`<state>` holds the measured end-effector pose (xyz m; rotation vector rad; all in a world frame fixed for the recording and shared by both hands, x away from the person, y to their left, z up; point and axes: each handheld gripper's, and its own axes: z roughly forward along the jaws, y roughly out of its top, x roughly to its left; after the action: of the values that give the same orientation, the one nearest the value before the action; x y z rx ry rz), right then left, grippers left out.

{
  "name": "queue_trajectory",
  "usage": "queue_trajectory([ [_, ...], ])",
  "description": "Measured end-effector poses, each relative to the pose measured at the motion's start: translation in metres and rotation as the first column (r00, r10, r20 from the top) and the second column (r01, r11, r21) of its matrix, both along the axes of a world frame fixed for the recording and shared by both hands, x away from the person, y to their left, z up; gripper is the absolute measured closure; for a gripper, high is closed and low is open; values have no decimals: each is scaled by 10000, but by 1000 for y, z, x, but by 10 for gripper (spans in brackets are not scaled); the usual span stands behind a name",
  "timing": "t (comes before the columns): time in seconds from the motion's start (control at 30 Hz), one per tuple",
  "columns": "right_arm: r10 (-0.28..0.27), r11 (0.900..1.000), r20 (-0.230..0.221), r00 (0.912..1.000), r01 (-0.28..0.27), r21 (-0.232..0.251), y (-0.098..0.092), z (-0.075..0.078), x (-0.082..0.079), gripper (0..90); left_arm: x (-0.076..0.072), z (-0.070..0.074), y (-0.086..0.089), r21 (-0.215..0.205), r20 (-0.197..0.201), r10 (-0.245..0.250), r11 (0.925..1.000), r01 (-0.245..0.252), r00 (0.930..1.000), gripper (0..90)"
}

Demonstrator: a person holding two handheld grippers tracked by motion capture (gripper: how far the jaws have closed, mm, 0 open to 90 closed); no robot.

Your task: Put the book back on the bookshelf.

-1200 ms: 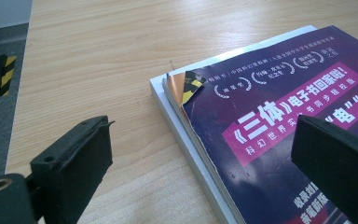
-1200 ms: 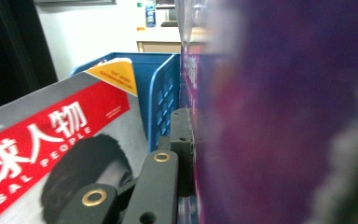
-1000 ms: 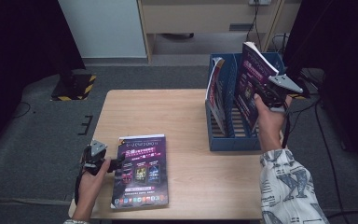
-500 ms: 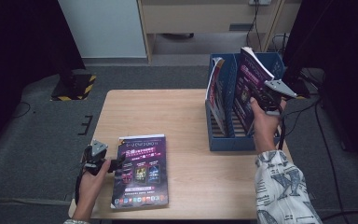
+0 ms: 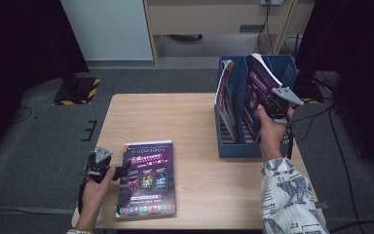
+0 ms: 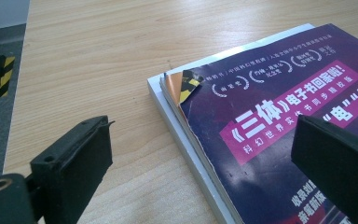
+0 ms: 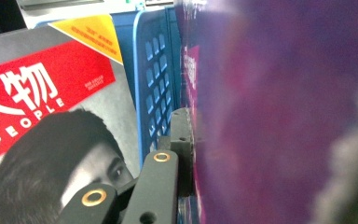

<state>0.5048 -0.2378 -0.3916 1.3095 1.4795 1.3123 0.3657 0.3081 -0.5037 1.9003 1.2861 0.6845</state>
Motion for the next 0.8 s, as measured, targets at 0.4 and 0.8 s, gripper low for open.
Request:
queue_trajectory([
  [0.4,-21,9999,56,10000,21,-109,-1,-7,4,825,0,0,0,15,-29,-15,10000,15,10000,48],
  [0.8,-114,9995,-9,9999,114,-301,4,-21,6,824,1,0,0,-11,29,-12,10000,12,10000,48],
])
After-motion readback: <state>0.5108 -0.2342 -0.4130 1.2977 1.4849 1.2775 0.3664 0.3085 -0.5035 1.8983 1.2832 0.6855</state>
